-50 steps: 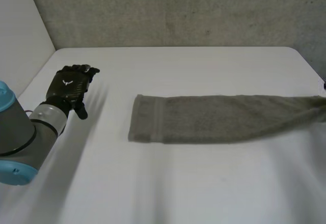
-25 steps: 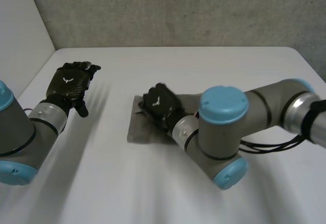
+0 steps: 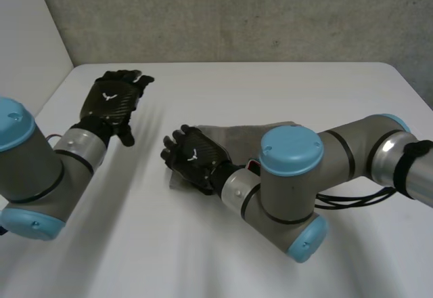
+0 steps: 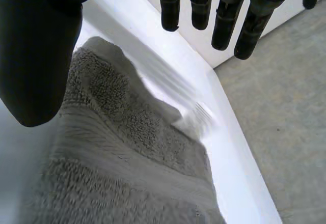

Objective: Fold the towel.

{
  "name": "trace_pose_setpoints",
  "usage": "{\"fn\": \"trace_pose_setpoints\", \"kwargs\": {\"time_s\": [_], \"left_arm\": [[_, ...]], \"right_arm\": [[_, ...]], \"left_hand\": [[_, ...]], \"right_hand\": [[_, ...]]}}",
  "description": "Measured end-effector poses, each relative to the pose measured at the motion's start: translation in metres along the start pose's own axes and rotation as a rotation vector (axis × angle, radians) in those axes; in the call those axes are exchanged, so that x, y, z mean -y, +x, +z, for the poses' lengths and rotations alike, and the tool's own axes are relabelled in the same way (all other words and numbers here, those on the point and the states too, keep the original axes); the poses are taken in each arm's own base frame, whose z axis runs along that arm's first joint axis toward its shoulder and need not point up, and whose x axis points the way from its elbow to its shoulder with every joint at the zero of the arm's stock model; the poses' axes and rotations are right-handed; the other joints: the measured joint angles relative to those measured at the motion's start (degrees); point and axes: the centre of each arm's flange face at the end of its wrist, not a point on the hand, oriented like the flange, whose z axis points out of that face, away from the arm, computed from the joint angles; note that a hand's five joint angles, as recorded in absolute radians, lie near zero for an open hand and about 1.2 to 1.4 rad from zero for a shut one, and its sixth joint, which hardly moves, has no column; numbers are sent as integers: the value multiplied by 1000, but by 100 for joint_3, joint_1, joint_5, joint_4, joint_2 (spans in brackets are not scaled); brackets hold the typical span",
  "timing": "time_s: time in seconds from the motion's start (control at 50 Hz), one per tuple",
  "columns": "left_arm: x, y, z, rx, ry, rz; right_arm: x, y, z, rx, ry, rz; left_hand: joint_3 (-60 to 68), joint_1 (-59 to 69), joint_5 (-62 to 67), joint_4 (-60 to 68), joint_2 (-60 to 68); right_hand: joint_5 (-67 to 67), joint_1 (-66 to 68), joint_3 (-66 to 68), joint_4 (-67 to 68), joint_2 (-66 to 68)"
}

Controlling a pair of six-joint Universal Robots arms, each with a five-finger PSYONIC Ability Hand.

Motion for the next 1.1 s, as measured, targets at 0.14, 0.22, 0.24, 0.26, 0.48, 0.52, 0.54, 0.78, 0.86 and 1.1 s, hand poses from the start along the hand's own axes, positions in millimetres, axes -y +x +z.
{"fn": "trace_pose_setpoints", "kwargs": {"time_s": [0.14, 0.22, 0.24, 0.26, 0.48, 0.52, 0.54, 0.78, 0.86, 1.1], "left_arm": [[16, 35, 0, -92, 54, -18], [16, 58, 1, -152, 59, -45], [13, 66, 2, -170, 54, -53], [10, 72, 3, -183, 47, -59], [-41, 104, 17, -167, -101, -66], [-46, 104, 18, -155, -123, -65], [-48, 103, 18, -149, -134, -65], [-31, 95, 11, -131, -125, -71], [-12, 89, 7, -119, -82, -73], [42, 31, 0, 32, 49, -77]], "right_arm": [[-15, 55, -32, -160, -97, 163], [-38, 86, -57, -269, -175, 283], [-45, 92, -65, -293, -198, 312], [-52, 95, -73, -313, -222, 338], [-98, 88, -104, -337, -376, 433], [-104, 84, -103, -331, -390, 437], [-108, 82, -102, -326, -399, 439], [-126, 96, -95, -440, -497, 255], [-112, 107, -91, -476, -475, 136], [-14, 26, -23, -226, -163, -291]], "left_hand": [[0, 0, 0, 0, 0], [0, 0, 0, 0, 0], [1, 0, 0, 4, 2], [4, 0, 0, 9, 6], [13, 8, 0, 14, 13], [13, 6, 0, 14, 13], [14, 6, 0, 14, 13], [1, 0, 5, 0, 1], [1, 0, 5, 0, 0], [0, 0, 5, 0, 0]], "right_hand": [[0, -48, 0, 0, 0], [0, -48, 0, 0, 0], [0, -47, 0, 0, 0], [0, -49, 0, 0, 0], [462, 412, 397, 298, 374], [1176, 1157, 1175, 1064, 1146], [1762, 1708, 1734, 1626, 1719], [6305, 6070, 6305, 6212, 5933], [6307, 6103, 6305, 6212, 5933], [6328, 6122, 6305, 6212, 6013]]}}
